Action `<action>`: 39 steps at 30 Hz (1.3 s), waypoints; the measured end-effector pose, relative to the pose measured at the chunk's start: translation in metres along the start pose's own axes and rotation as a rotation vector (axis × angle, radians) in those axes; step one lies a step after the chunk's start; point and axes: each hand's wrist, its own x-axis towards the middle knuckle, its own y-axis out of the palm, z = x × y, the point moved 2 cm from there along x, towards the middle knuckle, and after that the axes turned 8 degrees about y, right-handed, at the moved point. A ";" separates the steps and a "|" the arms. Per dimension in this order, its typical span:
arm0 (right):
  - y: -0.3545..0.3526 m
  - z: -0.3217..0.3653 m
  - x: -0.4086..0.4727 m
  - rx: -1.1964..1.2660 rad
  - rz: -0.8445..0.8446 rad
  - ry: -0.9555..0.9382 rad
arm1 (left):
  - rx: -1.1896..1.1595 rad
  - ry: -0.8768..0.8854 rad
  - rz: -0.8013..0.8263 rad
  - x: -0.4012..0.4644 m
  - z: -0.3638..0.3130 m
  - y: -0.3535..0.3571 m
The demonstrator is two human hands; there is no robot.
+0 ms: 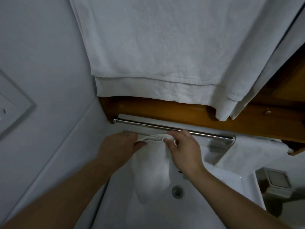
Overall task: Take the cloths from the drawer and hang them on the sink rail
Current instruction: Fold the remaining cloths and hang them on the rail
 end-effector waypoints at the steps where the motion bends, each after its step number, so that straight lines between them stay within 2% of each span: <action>1: 0.007 -0.001 0.004 0.033 0.010 0.000 | 0.000 0.014 0.009 0.003 0.007 0.008; 5: 0.028 -0.007 0.027 0.406 0.027 0.179 | -0.002 0.076 -0.011 0.026 0.024 0.038; 8: 0.051 -0.007 0.042 0.745 0.057 0.300 | -0.030 -0.024 0.075 0.050 0.031 0.056; 10: 0.066 -0.011 0.051 0.819 0.023 0.278 | -0.092 -0.027 0.097 0.063 0.035 0.063; 13: 0.079 -0.023 0.057 0.604 -0.044 0.089 | -0.042 0.001 -0.038 0.069 0.044 0.084; 15: 0.086 -0.029 0.055 0.350 -0.050 -0.113 | 0.030 0.020 -0.158 0.064 0.045 0.094; 17: 0.094 -0.034 0.052 0.086 -0.023 -0.285 | 0.032 -0.040 -0.223 0.059 0.043 0.094; 18: 0.097 -0.036 0.051 -0.049 -0.036 -0.367 | 0.032 -0.112 -0.223 0.056 0.043 0.095; 21: 0.106 -0.036 0.052 -0.369 -0.116 -0.557 | 0.103 -0.319 -0.090 0.052 0.048 0.101; 24: 0.105 -0.029 0.067 -0.626 -0.164 -0.481 | 0.001 -0.421 0.079 0.060 0.055 0.100; 26: 0.102 -0.026 0.080 -0.695 -0.178 -0.416 | -0.081 -0.411 0.087 0.065 0.058 0.102; 28: 0.102 -0.024 0.093 -0.693 -0.174 -0.405 | -0.066 -0.369 0.041 0.066 0.052 0.101; 31: 0.101 -0.020 0.106 -0.704 -0.171 -0.427 | 0.033 -0.316 -0.112 0.057 0.041 0.102; 33: 0.099 -0.015 0.110 -0.690 -0.162 -0.440 | 0.081 -0.200 -0.199 0.049 0.036 0.106; 36: 0.095 -0.011 0.118 -0.662 -0.050 -0.413 | 0.078 -0.010 -0.210 0.042 0.029 0.118; 39: 0.088 -0.009 0.124 -0.611 0.128 -0.367 | 0.033 -0.021 -0.083 0.046 0.026 0.124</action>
